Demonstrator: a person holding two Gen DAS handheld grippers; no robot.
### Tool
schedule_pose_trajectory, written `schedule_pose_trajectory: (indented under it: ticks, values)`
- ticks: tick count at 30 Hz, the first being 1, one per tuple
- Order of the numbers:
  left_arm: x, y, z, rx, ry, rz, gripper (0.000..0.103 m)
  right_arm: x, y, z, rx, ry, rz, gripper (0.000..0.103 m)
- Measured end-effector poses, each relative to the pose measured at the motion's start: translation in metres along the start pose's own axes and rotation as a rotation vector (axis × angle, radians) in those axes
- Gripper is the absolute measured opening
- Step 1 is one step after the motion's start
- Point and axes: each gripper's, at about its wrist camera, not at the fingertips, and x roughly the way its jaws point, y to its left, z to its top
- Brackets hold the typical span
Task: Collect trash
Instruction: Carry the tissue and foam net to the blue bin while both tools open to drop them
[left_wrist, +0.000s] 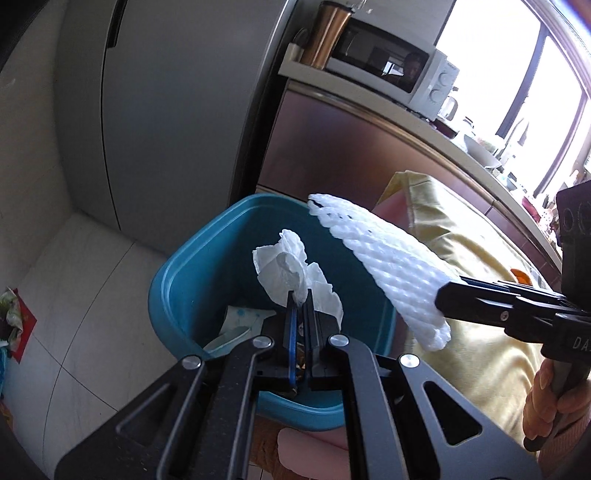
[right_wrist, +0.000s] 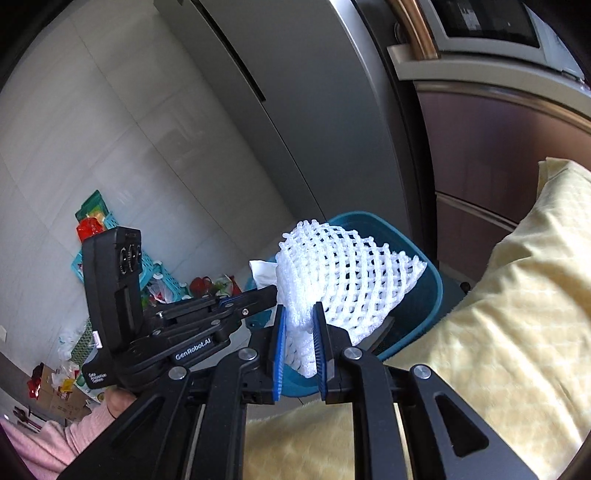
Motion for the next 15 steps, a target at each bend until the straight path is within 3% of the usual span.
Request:
schedule_pose_trajectory:
  ticks: [15]
  values:
    - [0.035,0.004,-0.01,-0.034,0.07,0.036,0.005,0.027,-0.009,0.0,0.059,0.048,-0.037,0.025]
